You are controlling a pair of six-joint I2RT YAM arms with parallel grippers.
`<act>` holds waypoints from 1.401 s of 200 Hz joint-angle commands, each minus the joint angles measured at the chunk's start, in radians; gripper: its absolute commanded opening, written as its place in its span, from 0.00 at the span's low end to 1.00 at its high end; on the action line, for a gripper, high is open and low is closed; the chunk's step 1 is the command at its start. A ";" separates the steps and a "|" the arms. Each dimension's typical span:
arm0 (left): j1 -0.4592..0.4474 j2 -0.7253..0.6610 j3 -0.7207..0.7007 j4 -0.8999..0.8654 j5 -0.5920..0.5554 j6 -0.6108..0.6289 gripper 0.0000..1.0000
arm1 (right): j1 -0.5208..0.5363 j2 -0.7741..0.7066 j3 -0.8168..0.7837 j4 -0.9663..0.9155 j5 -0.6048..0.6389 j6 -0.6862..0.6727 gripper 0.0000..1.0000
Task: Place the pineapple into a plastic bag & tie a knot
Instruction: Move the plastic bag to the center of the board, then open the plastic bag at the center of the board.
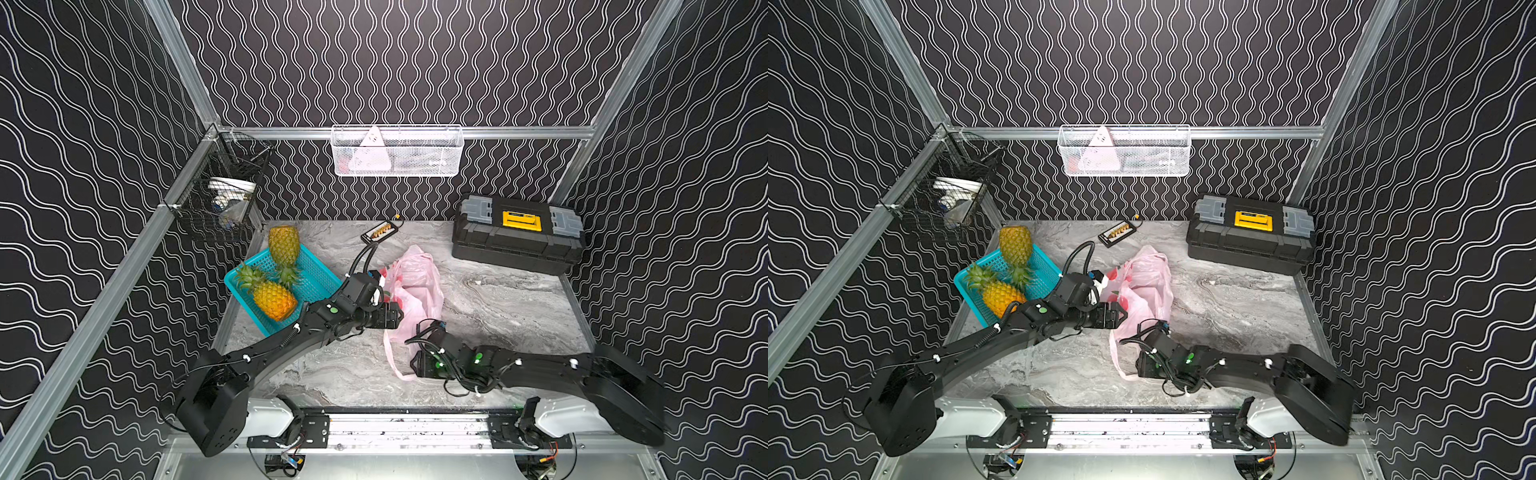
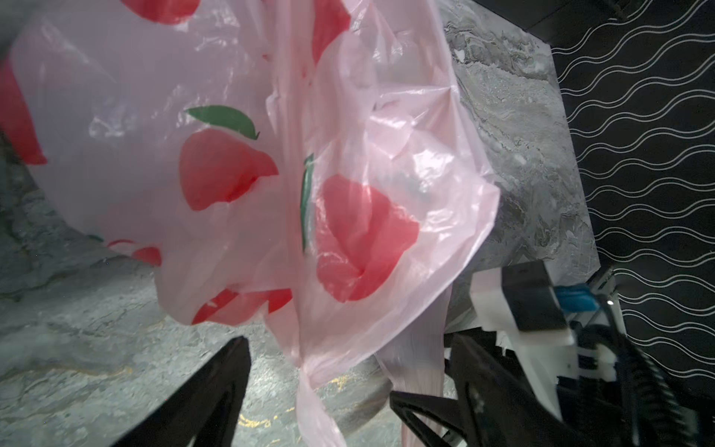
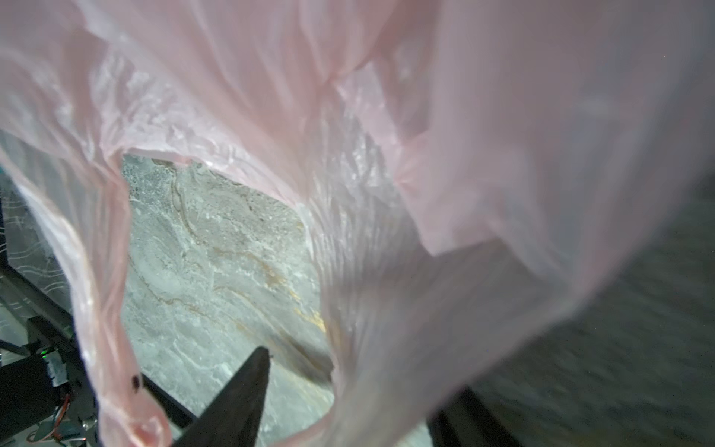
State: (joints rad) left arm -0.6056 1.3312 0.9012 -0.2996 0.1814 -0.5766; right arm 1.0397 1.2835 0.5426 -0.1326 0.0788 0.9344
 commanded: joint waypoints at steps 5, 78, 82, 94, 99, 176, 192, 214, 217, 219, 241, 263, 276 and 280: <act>-0.003 -0.006 0.056 -0.057 -0.055 0.042 0.86 | 0.004 -0.203 0.031 -0.222 0.159 0.019 0.76; -0.023 0.191 0.389 -0.180 -0.138 0.149 0.84 | -0.411 -0.369 0.234 -0.319 0.045 -0.180 0.83; -0.028 0.215 0.408 -0.191 -0.139 0.156 0.83 | -0.460 -0.318 0.244 -0.298 -0.013 -0.187 0.83; -0.042 0.284 0.462 -0.235 -0.141 0.180 0.80 | -0.576 -0.189 0.268 -0.223 -0.165 -0.194 0.83; -0.049 0.304 0.471 -0.250 -0.144 0.186 0.80 | -0.629 -0.135 0.275 -0.187 -0.228 -0.192 0.83; -0.059 0.340 0.301 -0.188 -0.166 0.178 0.72 | -0.688 0.330 0.325 0.169 -0.494 -0.170 0.88; -0.060 0.345 0.282 -0.177 -0.160 0.174 0.71 | -0.688 0.399 0.332 0.203 -0.518 -0.154 0.86; -0.059 0.346 0.256 -0.170 -0.163 0.176 0.71 | -0.687 0.463 0.323 0.300 -0.593 -0.113 0.76; -0.059 0.345 0.254 -0.170 -0.165 0.176 0.72 | -0.687 0.470 0.319 0.312 -0.601 -0.104 0.74; -0.059 0.345 0.251 -0.170 -0.167 0.176 0.71 | -0.686 0.473 0.316 0.322 -0.606 -0.099 0.74; -0.059 0.348 0.228 -0.170 -0.185 0.187 0.70 | -0.675 0.486 0.282 0.400 -0.641 -0.040 0.48; -0.059 0.351 0.191 -0.185 -0.223 0.199 0.64 | -0.692 0.411 0.291 0.322 -0.633 -0.047 0.25; -0.057 0.342 0.163 -0.187 -0.247 0.203 0.61 | -0.712 0.342 0.361 0.149 -0.600 -0.125 0.15; -0.056 0.337 0.154 -0.187 -0.256 0.205 0.60 | -0.718 0.325 0.393 0.085 -0.584 -0.157 0.13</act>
State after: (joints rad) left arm -0.6651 1.6791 1.0924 -0.4740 -0.0124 -0.3946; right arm 0.3489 1.6985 0.8398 0.1253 -0.5381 0.8650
